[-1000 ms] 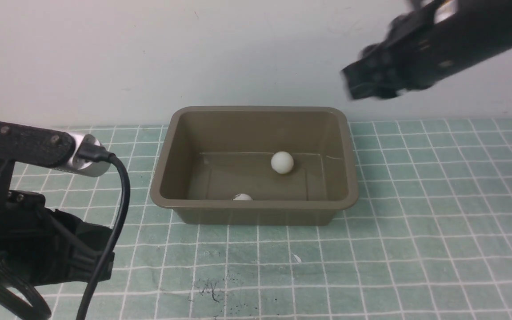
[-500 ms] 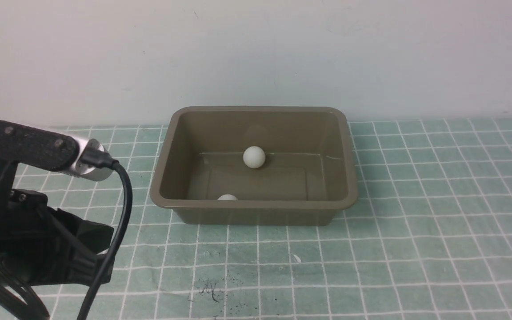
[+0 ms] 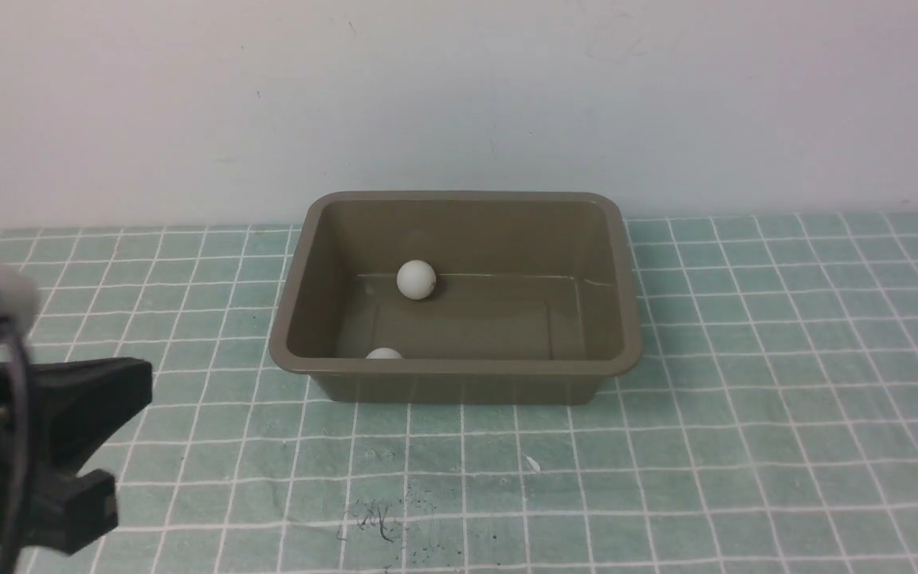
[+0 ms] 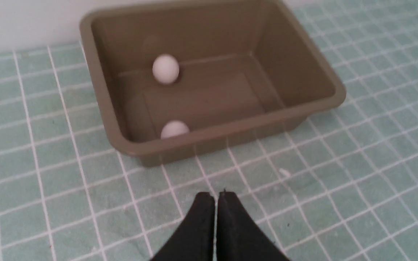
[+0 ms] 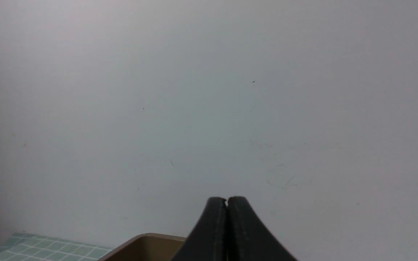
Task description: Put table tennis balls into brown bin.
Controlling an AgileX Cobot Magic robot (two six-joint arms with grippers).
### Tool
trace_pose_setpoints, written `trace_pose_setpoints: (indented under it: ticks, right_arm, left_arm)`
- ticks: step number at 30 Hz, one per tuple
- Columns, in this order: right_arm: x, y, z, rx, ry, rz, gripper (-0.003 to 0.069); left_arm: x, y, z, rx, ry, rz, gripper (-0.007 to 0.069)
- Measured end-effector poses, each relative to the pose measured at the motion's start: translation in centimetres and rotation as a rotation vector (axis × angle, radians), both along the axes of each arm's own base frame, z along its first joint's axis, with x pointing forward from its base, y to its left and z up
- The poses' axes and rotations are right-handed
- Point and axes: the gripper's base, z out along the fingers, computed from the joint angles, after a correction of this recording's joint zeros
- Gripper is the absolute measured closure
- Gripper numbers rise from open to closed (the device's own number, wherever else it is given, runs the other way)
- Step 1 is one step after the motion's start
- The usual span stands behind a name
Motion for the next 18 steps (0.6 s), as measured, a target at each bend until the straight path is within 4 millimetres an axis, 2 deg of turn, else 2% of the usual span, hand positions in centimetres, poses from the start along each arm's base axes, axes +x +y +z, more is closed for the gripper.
trace_pose_setpoints:
  ticks: [2, 6, 7, 10, 18]
  right_arm:
    - [0.0, 0.0, 0.0, -0.005, -0.002, -0.003, 0.0672]
    - [0.0, 0.0, 0.0, -0.006, -0.001, -0.003, 0.0672]
    - [0.0, 0.0, 0.0, -0.005, -0.001, -0.003, 0.0672]
    - [0.0, 0.0, 0.0, -0.004, 0.000, -0.002, 0.0672]
    - [0.0, 0.0, 0.0, -0.004, 0.000, -0.003, 0.0672]
  left_arm:
    - [-1.7, 0.7, -0.5, -0.044, -0.081, 0.011, 0.0629]
    - [-3.2, 1.3, -0.9, -0.065, -0.130, 0.011, 0.0629]
    - [-4.2, 1.7, -1.0, -0.080, -0.168, 0.011, 0.0629]
    - [-4.8, 1.9, -0.9, -0.092, -0.195, 0.010, 0.0629]
    - [-4.9, 2.0, -1.2, -0.071, -0.202, 0.008, 0.0629]
